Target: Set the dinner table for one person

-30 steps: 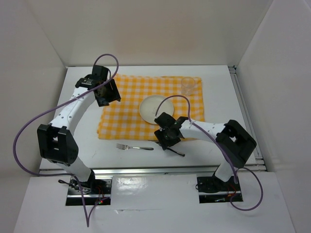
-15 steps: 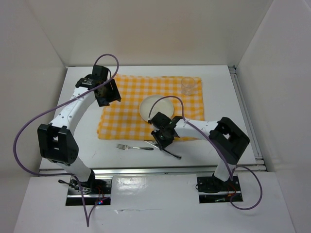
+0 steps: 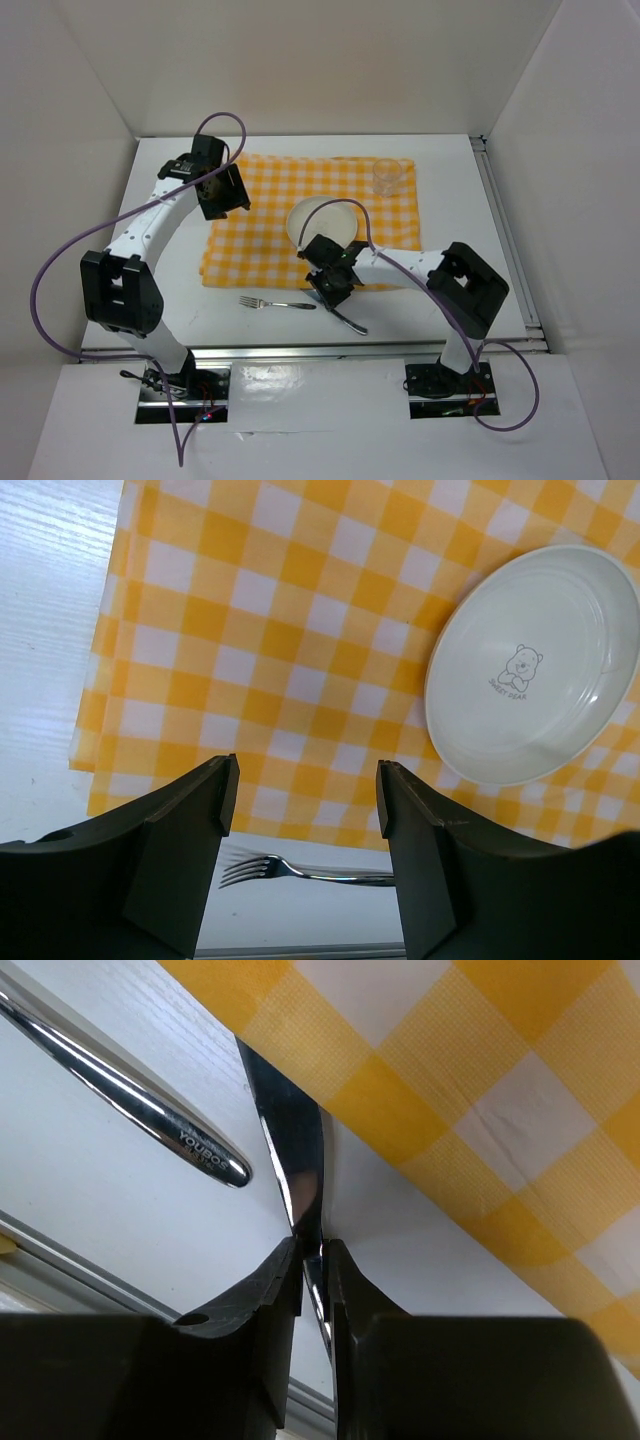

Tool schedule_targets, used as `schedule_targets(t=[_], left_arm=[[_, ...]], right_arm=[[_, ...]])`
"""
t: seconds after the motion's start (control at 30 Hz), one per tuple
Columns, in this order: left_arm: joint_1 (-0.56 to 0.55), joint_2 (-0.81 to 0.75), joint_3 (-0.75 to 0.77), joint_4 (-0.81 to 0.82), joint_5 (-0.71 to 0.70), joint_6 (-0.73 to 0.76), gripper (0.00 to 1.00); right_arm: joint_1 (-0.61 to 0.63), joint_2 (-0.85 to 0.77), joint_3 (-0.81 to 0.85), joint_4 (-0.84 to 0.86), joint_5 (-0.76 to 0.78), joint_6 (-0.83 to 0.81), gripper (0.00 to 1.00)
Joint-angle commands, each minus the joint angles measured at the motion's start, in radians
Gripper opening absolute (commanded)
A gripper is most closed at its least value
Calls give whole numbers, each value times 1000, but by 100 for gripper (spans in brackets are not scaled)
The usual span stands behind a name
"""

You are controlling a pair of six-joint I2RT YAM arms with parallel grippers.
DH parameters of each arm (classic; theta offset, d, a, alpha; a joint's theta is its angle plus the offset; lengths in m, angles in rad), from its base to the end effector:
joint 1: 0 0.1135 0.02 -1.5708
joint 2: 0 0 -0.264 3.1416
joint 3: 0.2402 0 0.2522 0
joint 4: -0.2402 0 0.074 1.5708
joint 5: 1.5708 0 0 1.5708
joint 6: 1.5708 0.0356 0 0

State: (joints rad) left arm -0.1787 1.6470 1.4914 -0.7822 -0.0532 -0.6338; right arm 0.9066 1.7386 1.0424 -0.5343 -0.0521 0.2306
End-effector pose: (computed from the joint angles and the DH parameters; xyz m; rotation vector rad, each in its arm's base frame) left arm 0.3509 -0.0615 0.3097 -0.5915 2.4569 -0.2653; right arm 0.2002 0.2587 0.1595 -0.9620 2.6982 0.3279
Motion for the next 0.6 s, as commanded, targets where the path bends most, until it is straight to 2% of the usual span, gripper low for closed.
schedule_targets(t=[0.0, 0.2, 0.57], left_arm=[[5, 4, 32, 26, 10, -1, 74], [5, 4, 32, 26, 10, -1, 74], [5, 4, 32, 26, 29, -1, 74]], right_arm=[[20, 2, 47, -82, 67, -30, 0], [20, -7, 111, -159, 98, -74, 0], [20, -27, 111, -181, 121, -111, 0]])
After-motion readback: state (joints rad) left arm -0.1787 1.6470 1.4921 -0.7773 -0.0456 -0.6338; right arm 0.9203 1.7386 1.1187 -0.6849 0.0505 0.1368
